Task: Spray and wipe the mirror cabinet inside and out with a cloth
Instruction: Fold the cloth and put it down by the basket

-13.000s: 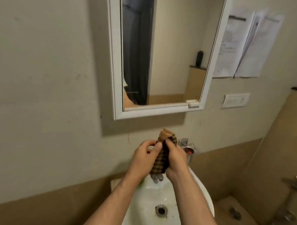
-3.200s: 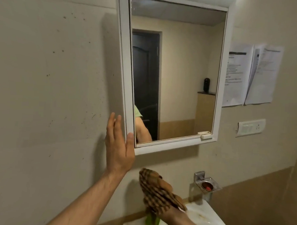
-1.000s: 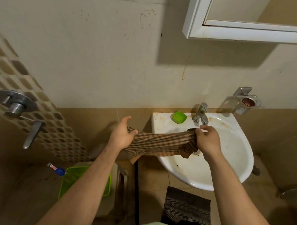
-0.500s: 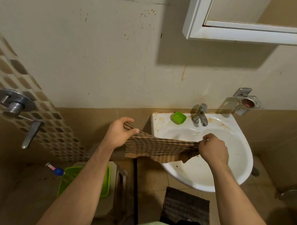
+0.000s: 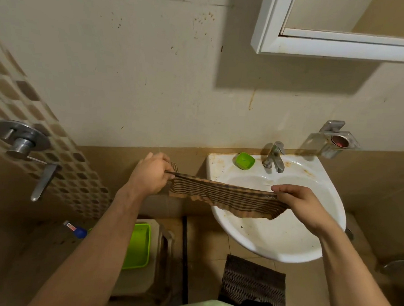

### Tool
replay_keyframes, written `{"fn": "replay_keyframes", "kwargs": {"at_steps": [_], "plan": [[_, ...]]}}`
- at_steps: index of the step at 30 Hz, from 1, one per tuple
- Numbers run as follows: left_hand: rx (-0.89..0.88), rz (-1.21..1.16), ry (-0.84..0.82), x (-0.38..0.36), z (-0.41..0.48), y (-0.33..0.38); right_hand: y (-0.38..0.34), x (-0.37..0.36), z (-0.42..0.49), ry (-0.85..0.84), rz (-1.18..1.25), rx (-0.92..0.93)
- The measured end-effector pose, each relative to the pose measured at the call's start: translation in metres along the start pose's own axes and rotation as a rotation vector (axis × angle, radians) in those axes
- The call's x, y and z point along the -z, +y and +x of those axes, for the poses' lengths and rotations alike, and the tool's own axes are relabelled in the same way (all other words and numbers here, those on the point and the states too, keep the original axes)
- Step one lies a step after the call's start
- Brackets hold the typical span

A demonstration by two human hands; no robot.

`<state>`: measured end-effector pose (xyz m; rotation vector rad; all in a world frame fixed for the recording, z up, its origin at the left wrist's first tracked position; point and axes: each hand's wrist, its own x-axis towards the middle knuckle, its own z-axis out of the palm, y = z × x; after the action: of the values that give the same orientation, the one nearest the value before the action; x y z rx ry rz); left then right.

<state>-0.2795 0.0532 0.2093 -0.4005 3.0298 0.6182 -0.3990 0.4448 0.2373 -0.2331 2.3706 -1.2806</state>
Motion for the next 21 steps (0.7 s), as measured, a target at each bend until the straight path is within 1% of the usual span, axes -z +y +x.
{"fn": "replay_keyframes", "kwargs": {"at_steps": [2,3,4,5,6,7,9,10,11,15,18,21], "plan": [[-0.013,-0.028,0.030,0.004,0.002,-0.003,-0.003,0.004,-0.005,-0.057,-0.237,0.075],[-0.023,-0.104,0.042,0.005,0.003,-0.004,-0.004,0.005,-0.005,-0.053,-0.351,0.093],[-0.031,-0.224,0.049,0.006,0.004,-0.005,-0.005,0.007,-0.005,-0.008,-0.424,0.112],[-0.029,-0.360,0.053,0.007,0.004,-0.006,-0.004,0.008,-0.004,0.062,-0.444,0.136],[-0.013,-0.478,0.055,0.007,0.005,-0.007,-0.003,0.010,-0.003,0.128,-0.389,0.150],[0.012,-0.561,0.070,0.007,0.004,-0.008,-0.003,0.012,-0.001,0.174,-0.252,0.146],[0.067,-0.641,0.137,0.005,0.003,-0.009,-0.006,0.012,0.002,0.200,0.128,0.084],[0.098,-0.662,0.176,0.003,0.003,-0.009,-0.007,0.010,0.004,0.209,0.257,0.050],[0.134,-0.674,0.201,-0.001,0.004,-0.007,-0.009,0.006,0.006,0.231,0.294,0.020],[0.288,-0.660,0.200,-0.018,0.008,0.013,-0.022,-0.028,0.014,0.271,0.212,-0.060],[0.305,-0.694,0.105,-0.028,0.006,0.037,-0.038,-0.068,0.012,0.197,0.164,-0.070],[0.256,-0.781,0.012,-0.036,-0.002,0.061,-0.054,-0.111,0.003,0.097,0.077,0.010]]}}
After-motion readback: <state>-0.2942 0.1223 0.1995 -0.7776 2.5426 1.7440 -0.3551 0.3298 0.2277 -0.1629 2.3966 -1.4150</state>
